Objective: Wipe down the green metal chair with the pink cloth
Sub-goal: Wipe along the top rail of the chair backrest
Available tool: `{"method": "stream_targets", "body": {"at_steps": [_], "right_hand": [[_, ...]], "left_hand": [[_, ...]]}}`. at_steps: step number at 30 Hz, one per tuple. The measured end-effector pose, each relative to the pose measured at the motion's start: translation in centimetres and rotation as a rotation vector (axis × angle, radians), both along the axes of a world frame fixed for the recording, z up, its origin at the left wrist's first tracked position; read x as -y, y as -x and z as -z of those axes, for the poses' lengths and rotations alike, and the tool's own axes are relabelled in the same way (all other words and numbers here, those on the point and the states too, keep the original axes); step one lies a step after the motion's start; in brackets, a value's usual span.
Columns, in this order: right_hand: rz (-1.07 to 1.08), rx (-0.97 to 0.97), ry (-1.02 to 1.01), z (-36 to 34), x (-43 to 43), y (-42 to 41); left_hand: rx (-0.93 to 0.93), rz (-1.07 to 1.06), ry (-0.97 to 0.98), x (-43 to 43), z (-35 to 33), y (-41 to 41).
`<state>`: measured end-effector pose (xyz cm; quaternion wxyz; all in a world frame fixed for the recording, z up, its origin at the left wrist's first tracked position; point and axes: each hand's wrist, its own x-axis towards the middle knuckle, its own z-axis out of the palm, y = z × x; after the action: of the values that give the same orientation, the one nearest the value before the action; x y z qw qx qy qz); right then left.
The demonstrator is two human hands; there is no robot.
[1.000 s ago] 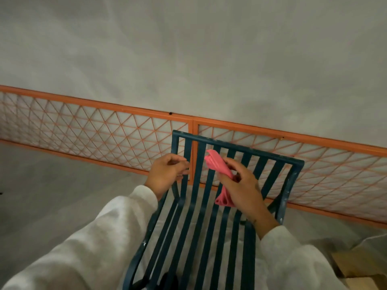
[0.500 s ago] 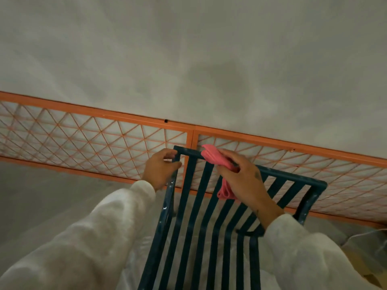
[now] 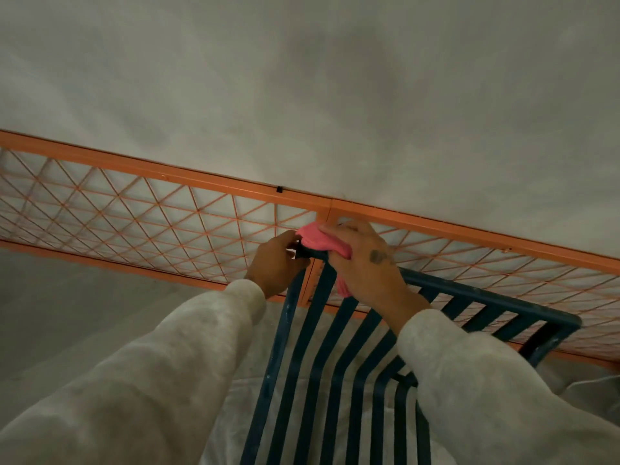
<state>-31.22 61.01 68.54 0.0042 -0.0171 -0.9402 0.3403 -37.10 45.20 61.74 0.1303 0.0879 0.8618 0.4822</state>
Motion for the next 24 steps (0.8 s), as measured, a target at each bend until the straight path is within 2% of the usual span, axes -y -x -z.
{"method": "stream_targets", "body": {"at_steps": [7, 10, 17, 24], "right_hand": [[-0.116, 0.14, -0.242, 2.2, 1.7, 1.2], [-0.145, 0.121, -0.376, 2.7, 1.2, 0.5], [-0.014, 0.199, -0.437, 2.9, 0.7, -0.5], [-0.051, 0.22, -0.455, 2.6, 1.0, -0.6]], "left_hand": [[-0.086, 0.1, -0.04, 0.7, 0.9, 0.9], [-0.097, 0.138, -0.018, 1.0, 1.3, 1.4], [-0.072, 0.126, -0.026, 0.4, 1.5, 1.8], [-0.12, 0.174, 0.014, 0.4, 1.3, 2.4]]}}
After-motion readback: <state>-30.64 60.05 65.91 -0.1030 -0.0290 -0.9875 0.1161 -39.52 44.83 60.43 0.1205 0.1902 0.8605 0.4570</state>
